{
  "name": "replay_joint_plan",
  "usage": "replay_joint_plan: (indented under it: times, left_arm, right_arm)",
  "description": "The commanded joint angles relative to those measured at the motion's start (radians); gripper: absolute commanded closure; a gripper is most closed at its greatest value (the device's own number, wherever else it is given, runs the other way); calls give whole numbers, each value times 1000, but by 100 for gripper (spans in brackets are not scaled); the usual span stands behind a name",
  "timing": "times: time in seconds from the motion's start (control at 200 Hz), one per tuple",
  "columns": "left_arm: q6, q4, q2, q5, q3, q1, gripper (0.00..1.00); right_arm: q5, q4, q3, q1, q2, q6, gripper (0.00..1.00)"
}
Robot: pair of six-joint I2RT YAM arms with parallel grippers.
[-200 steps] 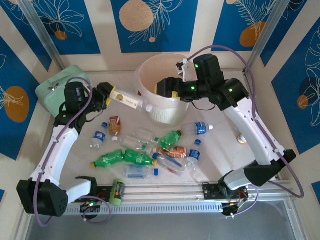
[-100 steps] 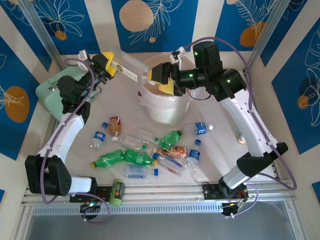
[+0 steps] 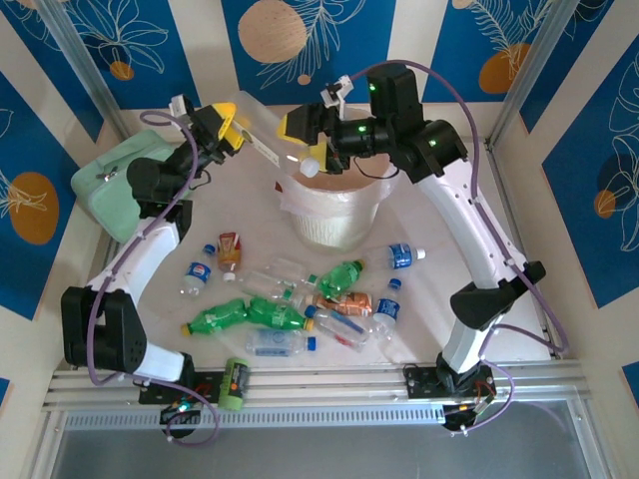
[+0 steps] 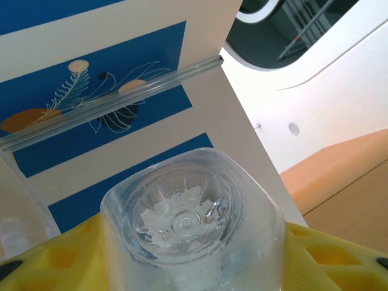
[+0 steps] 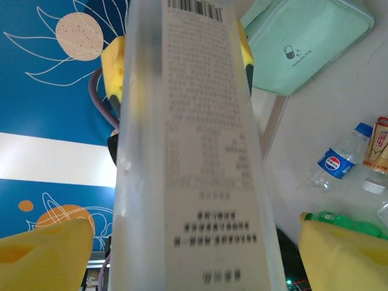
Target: Put the plastic bottles in the bin
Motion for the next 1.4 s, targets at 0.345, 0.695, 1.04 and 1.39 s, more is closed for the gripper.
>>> replay_joint_plan:
  times: [0.345, 0.695, 1.04, 1.39]
  left_arm:
    - [36, 48, 40, 19, 39, -23, 54]
    - [40, 20, 61, 8, 31, -27, 15]
    - [465, -675, -146, -31, 32, -5, 0]
    - [798, -1223, -347, -231, 13, -1, 0]
  right_arm:
    - [-63, 14, 51, 10, 33, -7, 41]
    - [-49, 25, 34, 15, 13, -29, 50]
    - [222, -178, 66, -76, -17, -212, 51]
    - [484, -232, 67, -157, 52, -418, 50]
